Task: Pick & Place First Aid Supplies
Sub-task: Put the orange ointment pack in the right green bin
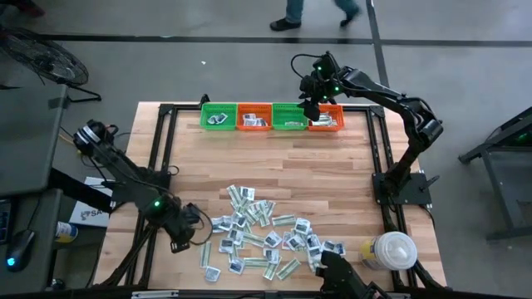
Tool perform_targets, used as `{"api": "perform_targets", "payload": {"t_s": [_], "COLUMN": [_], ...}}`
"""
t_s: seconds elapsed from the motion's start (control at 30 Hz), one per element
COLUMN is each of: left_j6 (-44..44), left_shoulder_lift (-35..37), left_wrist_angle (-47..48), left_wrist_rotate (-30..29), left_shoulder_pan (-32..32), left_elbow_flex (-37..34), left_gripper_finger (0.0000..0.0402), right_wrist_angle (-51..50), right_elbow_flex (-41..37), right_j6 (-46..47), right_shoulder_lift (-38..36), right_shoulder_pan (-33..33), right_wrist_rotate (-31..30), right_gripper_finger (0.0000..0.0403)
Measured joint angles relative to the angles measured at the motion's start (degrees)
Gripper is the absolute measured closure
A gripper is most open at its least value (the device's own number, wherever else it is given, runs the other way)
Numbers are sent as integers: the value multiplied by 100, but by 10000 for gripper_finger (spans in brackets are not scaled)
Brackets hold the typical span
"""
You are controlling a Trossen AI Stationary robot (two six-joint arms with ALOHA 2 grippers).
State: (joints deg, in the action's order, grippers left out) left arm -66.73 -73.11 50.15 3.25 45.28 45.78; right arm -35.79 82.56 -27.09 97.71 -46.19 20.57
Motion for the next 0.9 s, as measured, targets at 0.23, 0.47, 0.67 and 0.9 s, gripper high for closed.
{"api": "perform_targets", "payload": {"t_s": [0.23, 0.47, 0.67, 0.9], "left_j6": [-1441, -1756, -1945, -1904], "left_shoulder_lift": [-194, -734, -1083, -1337], "left_wrist_angle": [-33, -68, -78, -175], "left_wrist_rotate": [-492, -403, -419, -529], "left_shoulder_pan": [713, 763, 763, 765], "left_elbow_flex": [0, 0, 0, -66], "left_gripper_finger": [252, 252, 252, 252], "right_wrist_angle": [-13, 1, 1, 0], "right_elbow_flex": [0, 0, 0, 0], "right_j6": [0, 0, 0, 0], "right_shoulder_lift": [0, 0, 0, 0], "right_shoulder_pan": [9, 9, 9, 9], "right_wrist_rotate": [1, 1, 1, 1], "right_gripper_finger": [234, 233, 235, 234]}}
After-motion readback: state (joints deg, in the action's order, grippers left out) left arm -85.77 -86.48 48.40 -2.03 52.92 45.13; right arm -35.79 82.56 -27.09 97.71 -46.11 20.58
